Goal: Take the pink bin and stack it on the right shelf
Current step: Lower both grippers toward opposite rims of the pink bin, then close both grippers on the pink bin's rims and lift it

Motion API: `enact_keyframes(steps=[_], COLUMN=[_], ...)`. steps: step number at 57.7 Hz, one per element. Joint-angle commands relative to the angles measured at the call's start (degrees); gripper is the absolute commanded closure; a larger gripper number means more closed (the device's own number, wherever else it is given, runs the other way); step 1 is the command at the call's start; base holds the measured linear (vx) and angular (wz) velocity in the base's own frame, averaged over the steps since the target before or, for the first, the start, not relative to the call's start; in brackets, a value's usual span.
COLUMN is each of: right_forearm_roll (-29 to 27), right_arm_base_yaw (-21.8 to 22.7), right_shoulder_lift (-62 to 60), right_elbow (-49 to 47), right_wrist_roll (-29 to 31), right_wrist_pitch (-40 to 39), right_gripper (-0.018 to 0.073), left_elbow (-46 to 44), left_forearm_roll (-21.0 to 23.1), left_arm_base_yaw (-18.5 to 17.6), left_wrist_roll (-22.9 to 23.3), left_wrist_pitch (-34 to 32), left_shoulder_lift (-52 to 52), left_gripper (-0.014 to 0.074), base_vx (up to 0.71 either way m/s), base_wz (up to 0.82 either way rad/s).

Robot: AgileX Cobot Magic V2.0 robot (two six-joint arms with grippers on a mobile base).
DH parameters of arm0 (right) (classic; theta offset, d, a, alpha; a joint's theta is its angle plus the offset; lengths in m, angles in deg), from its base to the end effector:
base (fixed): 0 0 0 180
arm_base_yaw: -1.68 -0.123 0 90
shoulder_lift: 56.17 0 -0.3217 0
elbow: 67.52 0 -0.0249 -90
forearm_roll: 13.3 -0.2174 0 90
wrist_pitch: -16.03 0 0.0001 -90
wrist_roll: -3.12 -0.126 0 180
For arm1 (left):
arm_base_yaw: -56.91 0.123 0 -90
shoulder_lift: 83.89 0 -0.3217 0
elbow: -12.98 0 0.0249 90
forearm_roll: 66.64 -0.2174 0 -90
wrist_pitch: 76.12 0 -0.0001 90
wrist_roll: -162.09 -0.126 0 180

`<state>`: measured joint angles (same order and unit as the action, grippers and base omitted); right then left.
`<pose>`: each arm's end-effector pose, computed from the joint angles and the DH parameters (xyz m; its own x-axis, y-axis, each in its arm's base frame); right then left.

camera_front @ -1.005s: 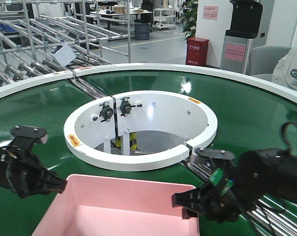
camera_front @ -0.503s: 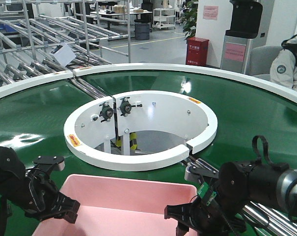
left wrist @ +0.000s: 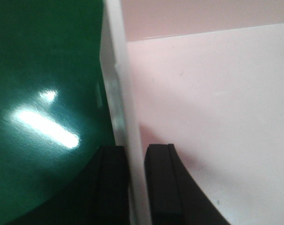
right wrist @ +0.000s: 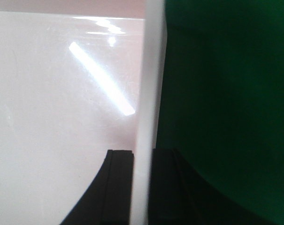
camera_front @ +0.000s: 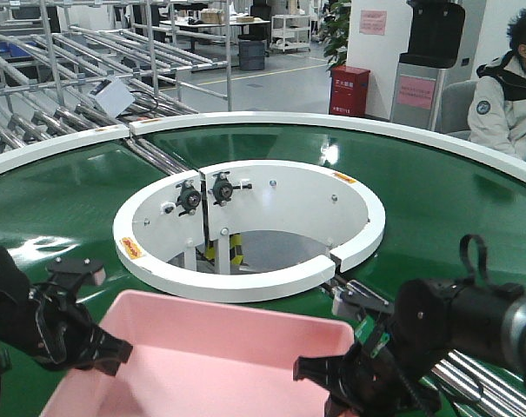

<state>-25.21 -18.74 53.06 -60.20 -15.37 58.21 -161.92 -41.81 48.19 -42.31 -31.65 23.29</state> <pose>0.3294 0.1413 0.2360 -0.9534 0.1310 -0.2720 0.0500 0.9570 0.2856 0.3486 -0.0910 0.2627 -0.8541 0.2342 -0.4644 0.3657 0.9053 -0.2160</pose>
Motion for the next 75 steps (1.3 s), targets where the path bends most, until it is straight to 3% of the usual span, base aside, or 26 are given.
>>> enact_keyframes(steps=[1,14,19,32,75], right_forearm_roll=[-0.54,6.58,7.17,7.02,7.19], right_arm_base_yaw=[0.00,0.00,0.00,0.00,0.00], right_shoulder_lift=[-5.65,-9.23,-11.37,-17.83,-19.74], right_elbow=[-4.67,-15.79,-18.59,-18.83,-18.83], right_wrist_roll=[0.80,0.12,0.06,-0.27,0.08], right_wrist_pitch=[-3.20,5.29,7.91,8.10,8.57], right_gripper=[0.0570,0.0569,0.0569,0.0569,0.0568], left_elbow=[-1.59,-1.59,-1.59,-1.52,-1.58], left_forearm_roll=[6.20,14.66,15.94,15.93,15.90], left_arm_base_yaw=[-0.60,-0.60,-0.60,-0.66,-0.59], left_wrist_roll=[-0.44,-0.44,-0.12,4.04,3.54], left_wrist_pitch=[0.50,0.43,0.43,1.26,0.20], left_shoulder_lift=[-6.05,-13.74,-16.94,-22.88,-25.89], left_gripper=[0.0605,0.0601,0.0598,0.0598,0.0596], base_vx=[0.00,0.00,0.00,0.00,0.00], base_wz=[0.00,0.00,0.00,0.00,0.00])
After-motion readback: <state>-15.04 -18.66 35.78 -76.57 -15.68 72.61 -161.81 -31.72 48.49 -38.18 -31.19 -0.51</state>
